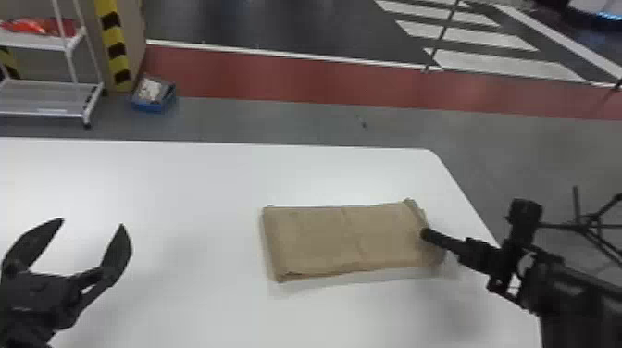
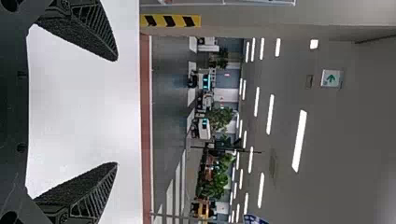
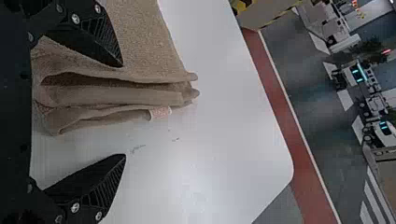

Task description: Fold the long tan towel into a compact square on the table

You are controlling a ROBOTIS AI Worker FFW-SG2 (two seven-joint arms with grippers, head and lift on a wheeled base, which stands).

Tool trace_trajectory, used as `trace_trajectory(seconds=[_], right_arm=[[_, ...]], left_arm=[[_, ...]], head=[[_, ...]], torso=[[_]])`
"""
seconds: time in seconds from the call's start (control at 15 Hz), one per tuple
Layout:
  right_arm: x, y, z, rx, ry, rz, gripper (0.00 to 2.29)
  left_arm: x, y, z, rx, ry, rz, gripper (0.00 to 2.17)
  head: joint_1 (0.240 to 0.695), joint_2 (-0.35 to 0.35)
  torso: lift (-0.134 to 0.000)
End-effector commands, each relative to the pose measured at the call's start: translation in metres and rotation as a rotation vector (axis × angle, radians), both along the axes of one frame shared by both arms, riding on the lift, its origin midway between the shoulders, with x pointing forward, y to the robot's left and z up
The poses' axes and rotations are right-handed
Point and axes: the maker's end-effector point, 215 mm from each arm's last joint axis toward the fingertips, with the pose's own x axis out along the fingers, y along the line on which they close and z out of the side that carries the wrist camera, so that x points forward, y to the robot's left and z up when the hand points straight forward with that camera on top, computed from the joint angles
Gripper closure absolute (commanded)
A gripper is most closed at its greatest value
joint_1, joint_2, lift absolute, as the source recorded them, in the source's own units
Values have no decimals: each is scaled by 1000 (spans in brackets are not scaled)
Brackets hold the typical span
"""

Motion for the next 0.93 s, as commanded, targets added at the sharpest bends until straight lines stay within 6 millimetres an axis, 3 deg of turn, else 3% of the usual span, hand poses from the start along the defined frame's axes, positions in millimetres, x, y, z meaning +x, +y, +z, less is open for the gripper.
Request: trace_trajectory(seconds=[0.0,0.27,0.4,0.53,0.73,0.87], right_arm=[[-5,-2,-10,3,21,-6,397],[-5,2,-10,24,18,4,1423],[-10,4,-14,40,29,0,1544],[-15,5,-13,61,36,-5,1841],[-17,17,15,152,-15,2,1862],[-17,35,39,204,-53,26,1862]], left_arm=[[1,-5,0,-8,1,-6,76],[1,-5,-2,-9,8,-6,76],[0,-5,-2,-9,8,-7,76],[0,-6,-2,-9,8,-8,80],[0,-7,-2,-8,10,-10,80],[0,-6,-2,-9,10,-8,80]], head=[[695,-254],[695,-263],[695,-261],[695,-262],[695,-261],[695,-254]], torso=[[-113],[-113],[-113],[-113],[-113],[-113]])
